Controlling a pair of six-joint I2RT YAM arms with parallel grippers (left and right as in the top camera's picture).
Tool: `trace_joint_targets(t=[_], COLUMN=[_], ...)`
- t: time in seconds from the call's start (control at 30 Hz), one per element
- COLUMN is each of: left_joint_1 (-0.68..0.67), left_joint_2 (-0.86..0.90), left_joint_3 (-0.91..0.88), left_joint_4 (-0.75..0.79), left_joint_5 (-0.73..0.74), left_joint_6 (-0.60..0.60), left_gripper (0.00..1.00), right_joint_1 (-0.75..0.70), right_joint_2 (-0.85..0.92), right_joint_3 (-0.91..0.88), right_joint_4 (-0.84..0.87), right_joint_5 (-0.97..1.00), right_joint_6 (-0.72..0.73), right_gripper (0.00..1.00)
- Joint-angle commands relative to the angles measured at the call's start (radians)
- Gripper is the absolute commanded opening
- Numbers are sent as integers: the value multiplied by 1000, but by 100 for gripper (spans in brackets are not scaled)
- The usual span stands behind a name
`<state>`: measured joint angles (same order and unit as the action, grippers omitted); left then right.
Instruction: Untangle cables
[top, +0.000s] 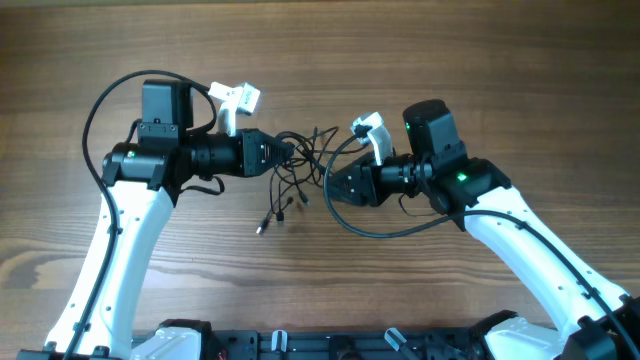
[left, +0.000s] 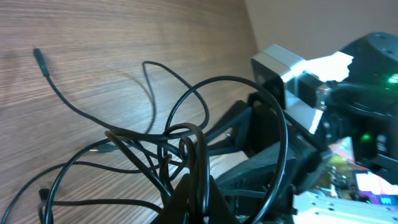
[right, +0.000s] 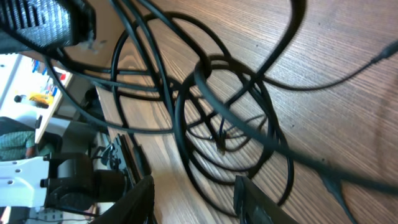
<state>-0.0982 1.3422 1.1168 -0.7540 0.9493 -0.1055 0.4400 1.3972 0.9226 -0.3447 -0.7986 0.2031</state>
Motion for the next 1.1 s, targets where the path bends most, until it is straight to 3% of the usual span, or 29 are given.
trace_joint_targets(t=[0.0,0.07,0.1,0.17,0.2,0.27,0.3,0.37,0.47,0.73,0.83,1.07], left_joint_1=[-3,-3,-3,-3,-3,-3,-3,-3,-2,10,62,179], left_joint_2=[-24,-24,-24,-24,-24,-24,-24,-24,-24,-24,-24,-24], left_joint_3=[9,9,9,9,9,9,9,9,9,9,9,9], left_joint_4=[6,6,6,6,6,2,-10,-61,-134,-142,-142,-140], left_joint_5=[107,129,140,143,142,127,79,-68,-261,-297,-296,-248], left_joint_6=[24,24,24,24,24,24,24,24,24,48,47,47], left_gripper=[4,4,4,4,5,4,5,4,4,4,4,4], right_joint_1=[7,7,7,7,7,7,6,5,5,3,-8,-191], right_joint_2=[6,6,6,6,6,6,6,6,6,6,6,6], right_joint_3=[1,1,1,1,1,1,1,1,1,1,1,1], right_joint_4=[32,49,53,52,48,27,-11,-181,-400,-469,-553,-575], right_joint_5=[24,24,24,24,25,81,203,629,972,1073,1173,1175], right_joint_6=[-19,-18,-18,-17,-17,-3,65,320,566,642,777,772], right_gripper=[43,41,34,6,4,4,4,4,4,4,4,4])
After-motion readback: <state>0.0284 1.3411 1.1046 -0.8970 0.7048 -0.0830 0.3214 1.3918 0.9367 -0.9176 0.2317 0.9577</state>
